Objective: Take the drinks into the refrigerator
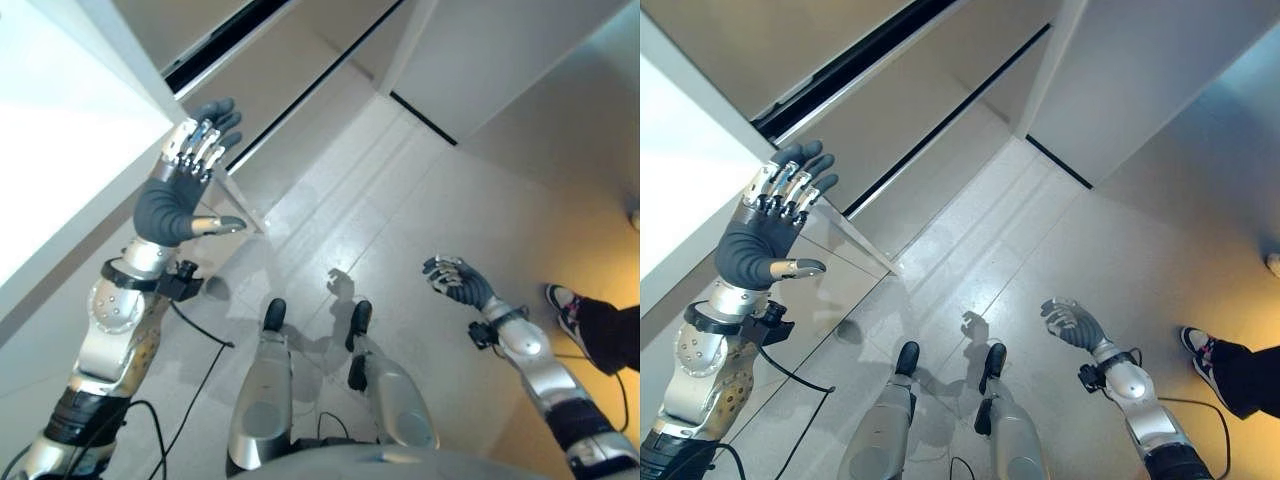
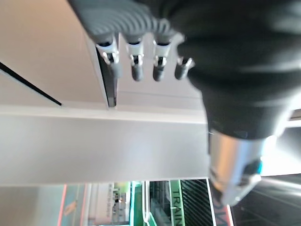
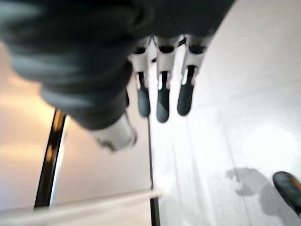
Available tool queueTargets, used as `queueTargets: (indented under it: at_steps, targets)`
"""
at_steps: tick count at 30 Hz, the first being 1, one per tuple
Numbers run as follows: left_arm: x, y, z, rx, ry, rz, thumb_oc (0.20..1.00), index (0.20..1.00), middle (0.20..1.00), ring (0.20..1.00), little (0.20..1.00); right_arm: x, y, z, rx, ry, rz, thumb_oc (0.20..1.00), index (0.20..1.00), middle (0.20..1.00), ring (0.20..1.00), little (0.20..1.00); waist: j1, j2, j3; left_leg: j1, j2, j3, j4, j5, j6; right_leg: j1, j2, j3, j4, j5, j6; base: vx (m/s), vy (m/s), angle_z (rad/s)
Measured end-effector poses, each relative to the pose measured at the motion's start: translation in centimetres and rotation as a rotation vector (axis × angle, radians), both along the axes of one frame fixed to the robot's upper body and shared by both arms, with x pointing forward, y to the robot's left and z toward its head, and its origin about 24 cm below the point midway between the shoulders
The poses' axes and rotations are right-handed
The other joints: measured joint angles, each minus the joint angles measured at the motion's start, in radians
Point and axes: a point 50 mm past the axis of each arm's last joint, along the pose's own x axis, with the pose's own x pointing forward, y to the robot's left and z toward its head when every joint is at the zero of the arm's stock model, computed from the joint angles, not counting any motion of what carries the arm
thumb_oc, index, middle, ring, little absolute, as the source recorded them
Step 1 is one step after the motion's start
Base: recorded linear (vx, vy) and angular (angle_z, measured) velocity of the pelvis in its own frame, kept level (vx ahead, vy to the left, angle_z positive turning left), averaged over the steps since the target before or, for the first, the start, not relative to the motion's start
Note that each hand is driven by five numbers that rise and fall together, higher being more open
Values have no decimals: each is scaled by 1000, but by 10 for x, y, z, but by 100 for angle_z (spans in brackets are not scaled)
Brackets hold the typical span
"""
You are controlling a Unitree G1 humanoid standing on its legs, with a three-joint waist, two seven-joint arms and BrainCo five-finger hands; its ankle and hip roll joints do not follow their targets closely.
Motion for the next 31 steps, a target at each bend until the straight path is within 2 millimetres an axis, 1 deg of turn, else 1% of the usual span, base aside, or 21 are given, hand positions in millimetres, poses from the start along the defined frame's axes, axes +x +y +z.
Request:
queueTargets:
  at_steps: [3,4,5,6,7,8,9,11,12,13,15,16,17,18,19,20,22,23,25,29,31]
  targets:
    - [2,3,-16,17,59,39,1000,1000,1000,1000,1000,-12,-3,-9,5,39,-11,1000,1000,1000,1000,1000,-25,3,-33,12,0,6,-6,-4,5,7,-1,5,-3,-4,6,-17,9,-8]
    - [6,6,-28,26,99,64,1000,1000,1000,1000,1000,-21,-8,-18,15,73,-38,1000,1000,1000,1000,1000,-41,3,-52,14,0,9,-9,-4,5,8,0,7,-5,-3,6,-42,35,-3]
    - [9,9,-37,36,131,85,1000,1000,1000,1000,1000,-23,-9,-24,29,89,-58,1000,1000,1000,1000,1000,-42,6,-65,17,1,8,-11,-4,4,13,0,8,-9,-2,4,-45,46,-4]
    - [12,18,-62,48,249,135,1000,1000,1000,1000,1000,-30,-11,-35,36,142,-91,1000,1000,1000,1000,1000,-48,8,-88,29,0,15,-17,-3,3,21,0,11,-17,1,4,-48,54,-15]
    - [14,22,-77,57,307,165,1000,1000,1000,1000,1000,-34,-14,-41,35,168,-108,1000,1000,1000,1000,1000,-54,9,-103,35,1,28,-22,-5,5,23,1,24,-24,4,6,-26,53,-37]
    - [13,31,-108,90,443,226,1000,1000,1000,1000,1000,-39,-19,-48,29,203,-135,1000,1000,1000,1000,1000,-50,12,-117,48,0,50,-27,-8,9,29,0,41,-40,11,14,-28,45,-45]
    - [8,37,-125,119,517,256,1000,1000,1000,1000,1000,-42,-20,-51,27,218,-147,1000,1000,1000,1000,1000,-54,12,-117,58,-1,61,-32,-11,14,34,0,55,-51,18,14,-16,41,-38]
    - [5,42,-146,184,597,298,1000,1000,1000,1000,1000,-46,-23,-59,25,254,-174,1000,1000,1000,1000,1000,-58,12,-120,73,-1,76,-37,-11,14,45,0,66,-60,23,14,0,24,-21]
    - [-1,48,-169,263,692,336,1000,1000,1000,1000,1000,-53,-26,-68,26,296,-205,1000,1000,1000,1000,1000,-69,14,-133,83,-1,84,-40,-12,16,55,0,74,-69,27,18,19,6,-22]
    - [-15,55,-196,311,807,366,1000,1000,1000,1000,1000,-59,-26,-75,25,331,-227,1000,1000,1000,1000,1000,-75,17,-149,101,-1,95,-53,-13,18,70,0,82,-87,30,15,30,-2,-27]
    - [-30,60,-220,348,926,397,1000,1000,1000,1000,1000,-68,-29,-81,20,362,-254,1000,1000,1000,1000,1000,-78,22,-158,122,0,110,-68,-13,18,80,0,94,-94,32,16,29,-8,-21]
    - [-42,62,-245,383,1037,420,1000,1000,1000,1000,1000,-76,-31,-90,14,406,-283,1000,1000,1000,1000,1000,-81,31,-169,141,-1,112,-86,-11,21,93,0,95,-100,32,16,48,-9,-7]
    - [-51,62,-261,388,1119,437,1000,1000,1000,1000,1000,-81,-31,-94,8,433,-292,1000,1000,1000,1000,1000,-87,37,-176,157,-1,112,-92,-10,19,108,1,95,-106,32,17,63,-14,-4]
    - [-73,61,-287,383,1265,463,1000,1000,1000,1000,1000,-88,-30,-100,6,466,-300,1000,1000,1000,1000,1000,-97,46,-197,172,1,114,-104,-12,21,118,1,97,-105,26,19,50,-24,-5]
    - [-87,61,-302,373,1363,486,1000,1000,1000,1000,1000,-92,-31,-103,4,487,-310,1000,1000,1000,1000,1000,-102,51,-211,183,3,119,-112,-13,23,122,2,99,-106,25,20,56,-58,-14]
    - [-107,55,-321,364,1508,506,1000,1000,1000,1000,1000,-97,-30,-109,1,525,-322,1000,1000,1000,1000,1000,-101,56,-227,198,6,128,-123,-13,24,128,5,107,-106,23,22,69,-47,-14]
    - [-130,49,-335,265,1647,564,1000,1000,1000,1000,1000,-102,-26,-113,11,544,-336,1000,1000,1000,1000,1000,-100,57,-244,215,13,134,-138,-12,24,136,11,108,-106,17,17,78,-21,-7]
    - [-142,48,-342,277,1725,571,1000,1000,1000,1000,1000,-106,-25,-117,11,578,-351,1000,1000,1000,1000,1000,-98,58,-255,228,15,134,-147,-10,23,145,15,108,-106,16,16,62,-13,-4]
    - [-152,47,-346,284,1768,581,1000,1000,1000,1000,1000,-108,-23,-120,15,593,-361,1000,1000,1000,1000,1000,-99,58,-278,235,19,135,-156,-9,24,146,16,110,-106,12,13,50,-9,-4]
    - [-155,48,-346,259,1775,622,1000,1000,1000,1000,1000,-118,-22,-128,3,662,-378,1000,1000,1000,1000,1000,-98,66,-324,278,18,137,-187,-5,27,177,16,111,-107,3,16,55,-6,-1]
    - [-152,46,-347,258,1785,625,1000,1000,1000,1000,1000,-121,-22,-132,-6,701,-387,1000,1000,1000,1000,1000,-98,68,-350,294,18,138,-196,-3,29,184,16,112,-111,0,18,53,-6,-3]
